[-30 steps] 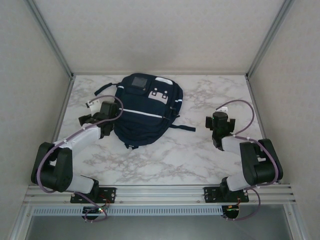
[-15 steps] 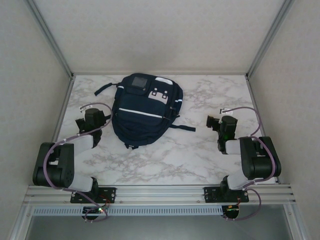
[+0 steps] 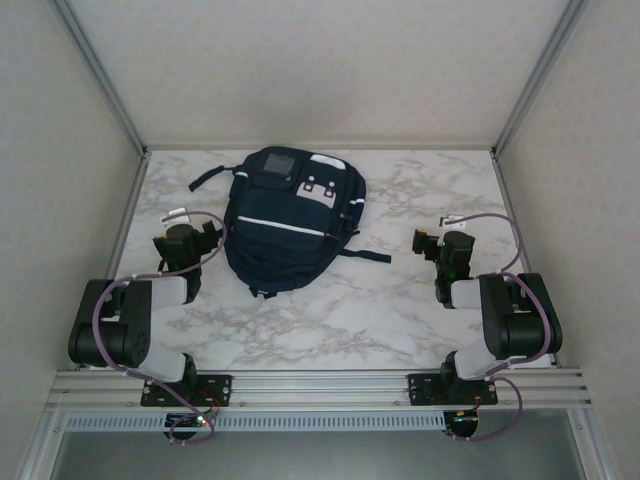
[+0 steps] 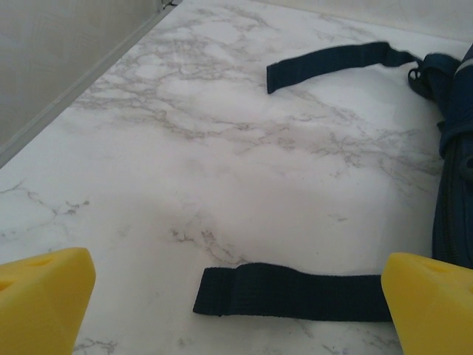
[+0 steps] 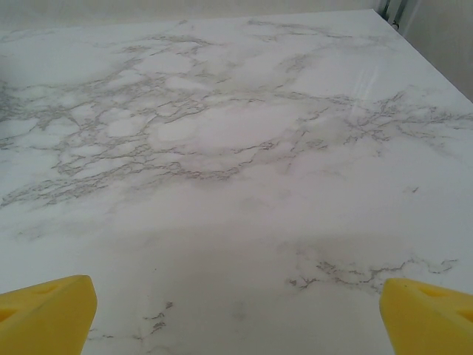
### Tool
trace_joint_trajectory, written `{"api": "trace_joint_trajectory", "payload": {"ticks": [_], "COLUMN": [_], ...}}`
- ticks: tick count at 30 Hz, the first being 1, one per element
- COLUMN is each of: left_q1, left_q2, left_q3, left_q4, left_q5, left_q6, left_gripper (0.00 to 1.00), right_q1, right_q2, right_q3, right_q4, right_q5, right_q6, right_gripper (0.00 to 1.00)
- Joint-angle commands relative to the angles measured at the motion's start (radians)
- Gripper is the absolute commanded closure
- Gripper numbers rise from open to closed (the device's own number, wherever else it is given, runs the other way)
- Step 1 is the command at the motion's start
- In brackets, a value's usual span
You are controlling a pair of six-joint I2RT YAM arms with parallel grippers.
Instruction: Pack books, pencil case, and school supplies into a backpack
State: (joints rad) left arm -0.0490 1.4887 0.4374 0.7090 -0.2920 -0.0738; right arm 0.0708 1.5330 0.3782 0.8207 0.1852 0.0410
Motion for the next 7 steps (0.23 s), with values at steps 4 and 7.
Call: {"api": "trace_joint_trajectory", "payload": {"ticks": [4,7], "left_q1": [-0.005,-0.005], "left_q2": [0.007,0.007], "left_q3": [-0.004,-0.005], "left_q4": [0.047,0.048], "left_q5": [0.011,0.011], "left_q6": [0.009,0.01], "left_gripper": [0.0,0.0], "right_q1": [0.009,0.01], "right_q2": [0.006,0.006], "right_q3": [0.007,0.004], "right_q4": [0.023,0.029], "right_q5": [0.001,-0.001], "right_q6": [0.002,0.001], "right_gripper": [0.01,0.01]}}
